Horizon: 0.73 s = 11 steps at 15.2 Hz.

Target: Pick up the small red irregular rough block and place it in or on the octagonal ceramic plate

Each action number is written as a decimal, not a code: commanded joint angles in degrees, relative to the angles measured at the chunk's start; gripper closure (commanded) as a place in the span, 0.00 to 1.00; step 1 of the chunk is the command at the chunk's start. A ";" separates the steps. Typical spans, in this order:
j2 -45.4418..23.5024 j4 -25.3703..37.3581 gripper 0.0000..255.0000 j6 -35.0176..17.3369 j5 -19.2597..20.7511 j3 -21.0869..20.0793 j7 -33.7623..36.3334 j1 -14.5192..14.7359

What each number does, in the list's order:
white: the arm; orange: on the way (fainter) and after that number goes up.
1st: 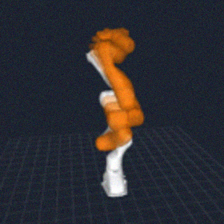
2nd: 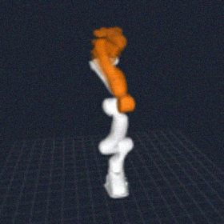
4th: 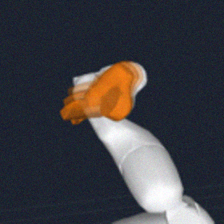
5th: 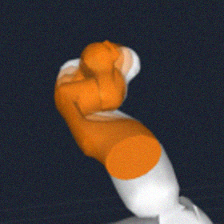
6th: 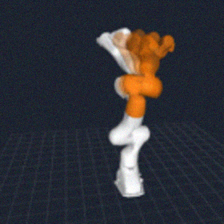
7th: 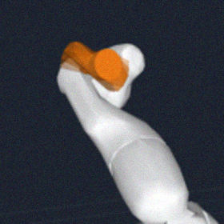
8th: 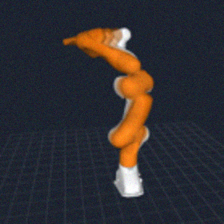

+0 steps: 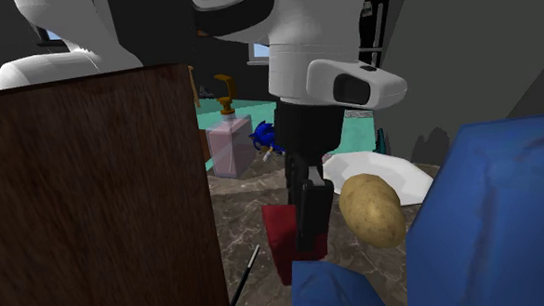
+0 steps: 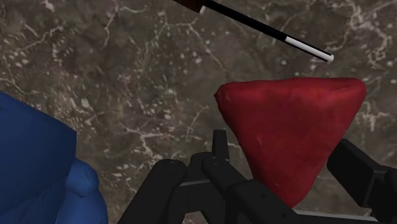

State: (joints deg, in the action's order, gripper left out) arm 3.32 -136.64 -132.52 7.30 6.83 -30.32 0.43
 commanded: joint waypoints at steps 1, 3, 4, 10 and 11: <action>1.02 0.59 1.00 1.61 -0.03 -0.06 -0.05 0.05; 1.97 1.25 1.00 3.22 -0.06 -0.10 -0.15 0.07; 2.43 1.59 1.00 4.02 -0.08 -0.12 -0.20 0.08; 4.89 3.93 1.00 8.81 -0.19 -0.25 -0.51 0.16; 4.94 3.97 1.00 8.89 -0.19 -0.26 -0.52 0.16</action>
State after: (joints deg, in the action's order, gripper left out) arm 8.08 -132.94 -124.07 7.13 6.58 -30.79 0.58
